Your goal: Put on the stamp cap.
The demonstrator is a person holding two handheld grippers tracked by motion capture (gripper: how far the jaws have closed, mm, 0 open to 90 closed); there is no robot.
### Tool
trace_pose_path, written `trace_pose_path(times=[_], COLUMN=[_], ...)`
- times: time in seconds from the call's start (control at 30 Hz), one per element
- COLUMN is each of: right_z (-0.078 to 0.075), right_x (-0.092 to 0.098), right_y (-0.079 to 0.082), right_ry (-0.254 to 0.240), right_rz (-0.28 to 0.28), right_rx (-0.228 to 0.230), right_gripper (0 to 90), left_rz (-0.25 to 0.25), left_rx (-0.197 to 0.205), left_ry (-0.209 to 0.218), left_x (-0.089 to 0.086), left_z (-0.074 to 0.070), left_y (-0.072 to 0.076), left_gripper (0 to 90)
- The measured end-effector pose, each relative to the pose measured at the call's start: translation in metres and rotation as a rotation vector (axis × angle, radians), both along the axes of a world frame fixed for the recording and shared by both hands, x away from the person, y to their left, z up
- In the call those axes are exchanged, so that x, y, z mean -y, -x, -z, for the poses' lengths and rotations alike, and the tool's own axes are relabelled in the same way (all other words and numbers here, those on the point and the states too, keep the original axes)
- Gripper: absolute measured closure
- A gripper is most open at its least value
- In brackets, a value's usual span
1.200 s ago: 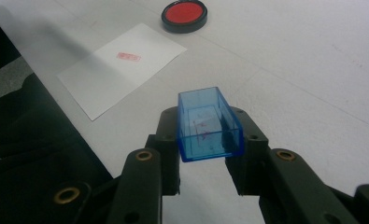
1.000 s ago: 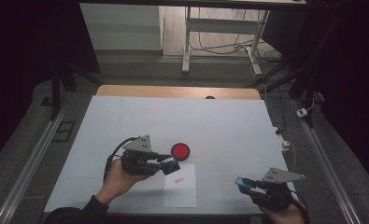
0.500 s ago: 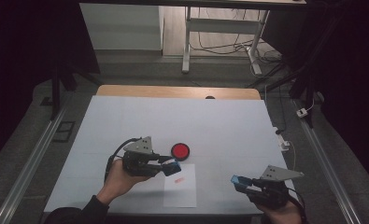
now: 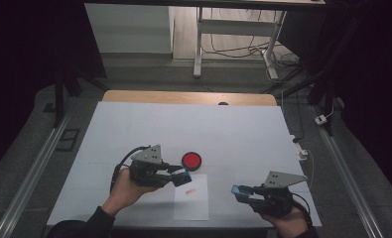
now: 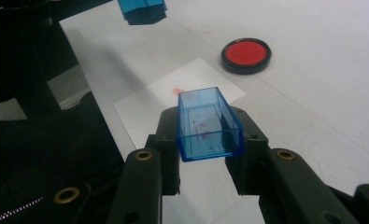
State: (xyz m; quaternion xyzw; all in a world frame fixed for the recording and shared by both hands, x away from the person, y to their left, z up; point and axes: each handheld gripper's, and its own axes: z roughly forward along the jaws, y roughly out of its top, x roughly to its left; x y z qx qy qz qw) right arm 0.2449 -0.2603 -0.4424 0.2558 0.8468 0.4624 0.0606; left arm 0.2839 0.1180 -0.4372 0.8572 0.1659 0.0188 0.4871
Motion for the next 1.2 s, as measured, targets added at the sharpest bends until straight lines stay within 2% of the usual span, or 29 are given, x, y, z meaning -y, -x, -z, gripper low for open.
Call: trace_pose_path(times=[0.47, 0.7, 0.97, 1.2], right_z=[-0.002, 0.001, 0.003, 0.010], right_x=[-0.027, -0.045, -0.061, -0.077], right_y=[-0.017, -0.024, -0.032, -0.037], right_ry=[-0.014, 0.004, -0.005, -0.005], right_rz=[-0.066, -0.124, -0.186, -0.253], right_rx=[0.021, 0.035, 0.046, 0.031], right_gripper=[67.7, 67.8, 67.8, 67.9], left_rz=[0.018, 0.030, 0.050, 0.080], left_rx=[0.020, 0.023, 0.032, 0.038], left_ry=[0.004, 0.015, 0.012, 0.014], left_x=[0.000, 0.000, 0.001, 0.003], left_z=[-0.003, -0.005, -0.006, -0.007], left_y=[0.001, 0.001, 0.002, 0.003], left_gripper=[70.3, 70.3, 70.3, 70.3])
